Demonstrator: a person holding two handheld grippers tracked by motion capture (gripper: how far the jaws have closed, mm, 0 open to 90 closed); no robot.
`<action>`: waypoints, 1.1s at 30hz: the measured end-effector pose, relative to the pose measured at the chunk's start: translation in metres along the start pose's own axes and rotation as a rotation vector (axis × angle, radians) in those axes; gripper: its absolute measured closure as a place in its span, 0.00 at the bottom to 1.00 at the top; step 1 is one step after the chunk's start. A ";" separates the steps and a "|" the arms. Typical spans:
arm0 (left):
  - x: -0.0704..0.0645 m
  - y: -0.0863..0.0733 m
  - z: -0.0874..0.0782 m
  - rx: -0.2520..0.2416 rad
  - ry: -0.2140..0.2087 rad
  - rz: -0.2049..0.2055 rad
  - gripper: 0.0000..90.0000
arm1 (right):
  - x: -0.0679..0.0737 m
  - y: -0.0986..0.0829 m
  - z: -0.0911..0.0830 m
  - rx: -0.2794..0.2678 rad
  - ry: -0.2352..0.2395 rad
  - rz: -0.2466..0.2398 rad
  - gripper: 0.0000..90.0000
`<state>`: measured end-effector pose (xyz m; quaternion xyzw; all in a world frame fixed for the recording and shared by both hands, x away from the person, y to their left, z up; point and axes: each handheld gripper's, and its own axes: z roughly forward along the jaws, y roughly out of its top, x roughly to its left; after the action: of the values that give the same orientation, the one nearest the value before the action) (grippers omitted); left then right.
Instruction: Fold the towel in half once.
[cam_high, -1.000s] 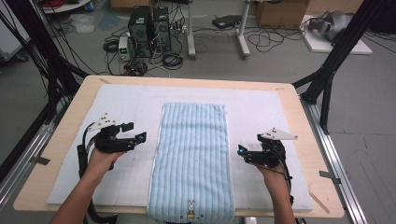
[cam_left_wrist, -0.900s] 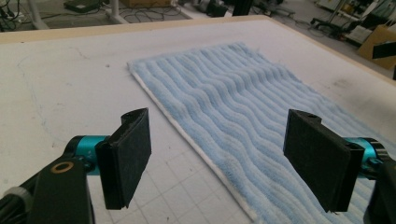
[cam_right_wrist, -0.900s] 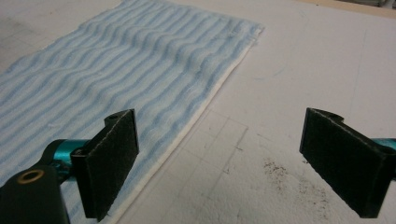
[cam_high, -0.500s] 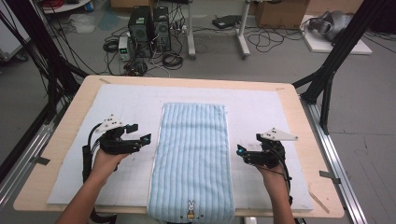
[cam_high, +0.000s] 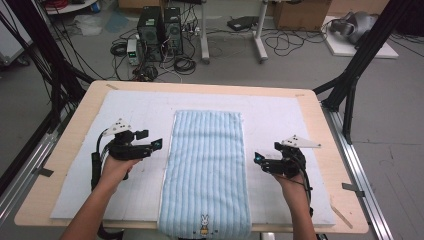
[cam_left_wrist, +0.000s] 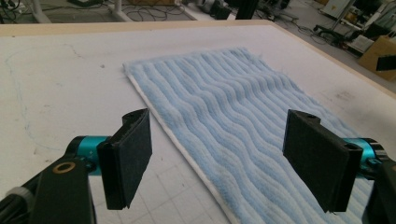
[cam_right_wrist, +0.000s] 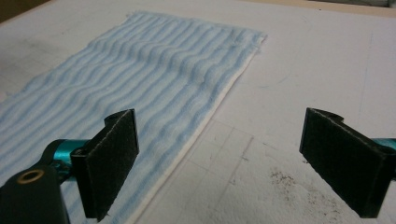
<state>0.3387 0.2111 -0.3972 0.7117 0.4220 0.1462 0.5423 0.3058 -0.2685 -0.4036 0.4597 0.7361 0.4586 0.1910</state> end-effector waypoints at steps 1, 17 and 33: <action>0.000 0.003 0.001 0.001 0.002 0.004 0.25 | 0.000 0.001 0.001 0.005 0.006 0.004 0.12; 0.016 0.023 0.060 0.069 0.073 -0.049 0.32 | 0.001 0.003 0.003 0.027 0.034 0.001 0.12; 0.016 0.001 0.109 0.196 0.185 0.015 0.51 | 0.005 0.005 0.014 0.066 0.047 -0.013 0.12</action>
<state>0.4213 0.1527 -0.4404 0.7480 0.4771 0.1731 0.4278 0.3154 -0.2570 -0.4057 0.4500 0.7581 0.4436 0.1613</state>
